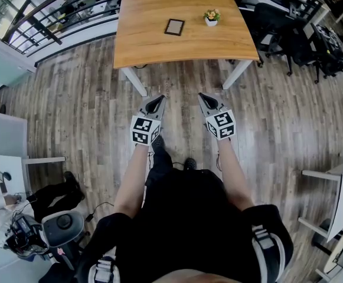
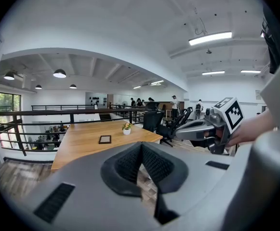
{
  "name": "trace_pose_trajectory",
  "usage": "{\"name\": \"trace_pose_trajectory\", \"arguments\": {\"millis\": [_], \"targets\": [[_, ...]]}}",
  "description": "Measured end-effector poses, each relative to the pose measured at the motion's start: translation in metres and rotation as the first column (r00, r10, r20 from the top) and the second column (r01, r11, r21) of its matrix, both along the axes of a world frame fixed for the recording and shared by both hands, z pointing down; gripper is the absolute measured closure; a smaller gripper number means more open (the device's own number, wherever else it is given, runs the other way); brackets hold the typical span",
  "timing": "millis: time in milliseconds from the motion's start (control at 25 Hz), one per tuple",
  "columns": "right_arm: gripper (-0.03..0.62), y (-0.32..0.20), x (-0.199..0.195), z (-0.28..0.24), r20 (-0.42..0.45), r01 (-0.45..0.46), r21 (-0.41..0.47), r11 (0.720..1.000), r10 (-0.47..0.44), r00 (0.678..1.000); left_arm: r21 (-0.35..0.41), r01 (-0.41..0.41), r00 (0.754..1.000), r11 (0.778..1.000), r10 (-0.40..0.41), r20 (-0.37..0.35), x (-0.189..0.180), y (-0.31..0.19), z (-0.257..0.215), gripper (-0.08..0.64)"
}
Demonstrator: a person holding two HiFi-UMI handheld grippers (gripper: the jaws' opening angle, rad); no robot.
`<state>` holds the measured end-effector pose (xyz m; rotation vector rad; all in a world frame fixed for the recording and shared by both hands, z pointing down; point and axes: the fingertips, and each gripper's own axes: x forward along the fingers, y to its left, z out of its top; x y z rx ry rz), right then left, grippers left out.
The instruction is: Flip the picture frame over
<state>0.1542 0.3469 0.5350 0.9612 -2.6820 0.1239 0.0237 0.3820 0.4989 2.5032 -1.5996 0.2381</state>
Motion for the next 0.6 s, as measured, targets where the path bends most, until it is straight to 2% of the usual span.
{"name": "trace_pose_trajectory", "arguments": {"millis": [240,520,560,600], "targets": [[0.584,0.0009,0.0044,-0.0024,0.004,-0.009,-0.002,1.000,0.009,1.000,0.009,-0.024,1.000,1.000,0.024,-0.015,0.0083,0.0024,-0.0029,0.538],[0.583,-0.0028,0.0077,-0.0027,0.017,-0.008,0.005,1.000,0.008,1.000,0.018,0.001,1.000,1.000,-0.001,-0.011,0.0081,-0.0034,-0.0033,0.537],[0.567,-0.0024,0.0082,-0.0038,0.022,-0.008,0.013,1.000,0.008,1.000,0.025,0.008,1.000,1.000,-0.007,-0.012,0.0076,-0.0033,-0.0038,0.537],[0.509,-0.0027,0.0084,-0.0051,0.028,-0.007,0.021,1.000,0.006,1.000,0.032,0.016,1.000,0.999,-0.016,-0.014,0.0069,-0.0039,-0.0043,0.535]]}}
